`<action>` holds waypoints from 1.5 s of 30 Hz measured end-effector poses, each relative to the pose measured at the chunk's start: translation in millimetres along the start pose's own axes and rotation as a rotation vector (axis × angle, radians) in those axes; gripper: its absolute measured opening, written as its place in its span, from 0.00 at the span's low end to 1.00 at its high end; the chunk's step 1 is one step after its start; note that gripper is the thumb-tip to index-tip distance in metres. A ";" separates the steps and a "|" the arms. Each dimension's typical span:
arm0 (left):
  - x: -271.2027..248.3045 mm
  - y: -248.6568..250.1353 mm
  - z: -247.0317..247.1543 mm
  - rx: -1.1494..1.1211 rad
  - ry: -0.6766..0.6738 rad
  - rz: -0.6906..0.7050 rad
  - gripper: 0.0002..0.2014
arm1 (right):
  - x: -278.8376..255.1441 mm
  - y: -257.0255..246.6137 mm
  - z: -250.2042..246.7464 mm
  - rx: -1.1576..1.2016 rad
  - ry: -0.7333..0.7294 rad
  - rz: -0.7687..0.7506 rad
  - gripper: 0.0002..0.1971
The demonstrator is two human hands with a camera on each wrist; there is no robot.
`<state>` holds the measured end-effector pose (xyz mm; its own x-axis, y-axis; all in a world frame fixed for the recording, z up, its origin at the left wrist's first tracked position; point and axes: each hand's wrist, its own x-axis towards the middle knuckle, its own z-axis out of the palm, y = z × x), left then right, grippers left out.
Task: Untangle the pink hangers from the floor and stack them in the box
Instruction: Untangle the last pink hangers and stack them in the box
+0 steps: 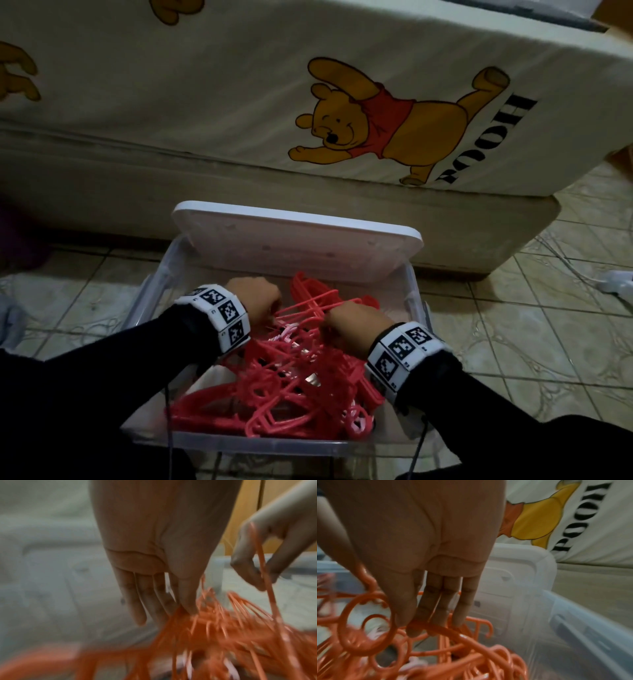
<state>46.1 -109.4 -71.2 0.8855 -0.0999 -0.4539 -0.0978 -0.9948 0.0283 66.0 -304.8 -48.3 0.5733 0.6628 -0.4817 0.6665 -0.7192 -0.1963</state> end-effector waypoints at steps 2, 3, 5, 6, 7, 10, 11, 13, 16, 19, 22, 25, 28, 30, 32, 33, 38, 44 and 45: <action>-5.6 -0.7 -14.8 -0.042 0.022 0.009 0.11 | -4.1 4.0 -10.0 0.013 0.021 0.018 0.11; -8.5 -1.2 -22.6 -0.079 0.040 0.012 0.09 | -6.5 6.4 -15.6 0.019 0.035 0.026 0.10; -13.6 -2.4 -39.4 -0.146 0.083 0.027 0.07 | -12.1 10.9 -26.9 0.021 0.075 0.036 0.09; -15.7 -2.7 -47.6 -0.166 0.105 0.042 0.07 | -15.2 12.8 -32.1 0.016 0.099 0.037 0.09; -18.1 -3.3 -54.8 -0.178 0.127 0.059 0.08 | -18.2 14.5 -37.2 0.008 0.124 0.033 0.10; -25.4 -3.2 -68.1 -0.207 0.152 0.113 0.08 | -26.7 18.9 -51.3 0.017 0.223 0.016 0.10; -27.8 -2.3 -69.5 -0.215 0.141 0.124 0.07 | -29.5 20.2 -56.2 0.043 0.262 0.007 0.09; -31.0 0.6 -70.4 -0.229 0.111 0.131 0.06 | -35.1 23.3 -65.6 0.092 0.329 -0.009 0.08; -33.8 4.9 -70.6 -0.256 0.078 0.116 0.07 | -41.6 25.7 -71.2 0.102 0.384 -0.009 0.06; -37.0 7.5 -72.2 -0.367 0.078 0.112 0.12 | -42.0 25.2 -67.8 0.079 0.365 0.012 0.05; -41.9 8.4 -74.9 -0.428 0.073 0.128 0.12 | -39.7 23.2 -64.6 0.061 0.329 0.019 0.07; -46.8 6.2 -74.4 -0.459 0.048 0.136 0.11 | -39.4 22.1 -63.9 0.070 0.324 0.012 0.07; -48.9 -0.4 -73.8 -0.479 0.068 0.103 0.10 | -42.4 23.6 -65.4 0.090 0.356 0.002 0.06; -48.0 -6.2 -76.2 -0.365 0.111 0.061 0.10 | -44.4 26.7 -67.7 0.096 0.385 0.010 0.07; -45.9 -11.9 -78.4 -0.236 0.144 0.024 0.11 | -45.1 31.8 -71.1 0.092 0.423 0.038 0.07; -44.8 -14.5 -78.9 -0.204 0.145 0.013 0.13 | -45.6 34.7 -73.5 0.093 0.449 0.051 0.07; -37.9 -22.5 -79.9 -0.227 0.099 0.030 0.12 | -51.6 43.1 -89.2 0.211 0.659 0.004 0.05; -35.5 -19.3 -80.1 -0.364 0.014 0.136 0.13 | -54.5 46.4 -96.4 0.299 0.783 -0.038 0.06; -35.1 -18.8 -80.2 -0.389 0.006 0.143 0.14 | -54.1 46.7 -95.4 0.299 0.773 -0.039 0.07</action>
<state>53.3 -88.7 15.6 0.8780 -0.2364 -0.4163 -0.0417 -0.9040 0.4254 111.6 -354.3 50.1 0.7908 0.5665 0.2316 0.6006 -0.6456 -0.4716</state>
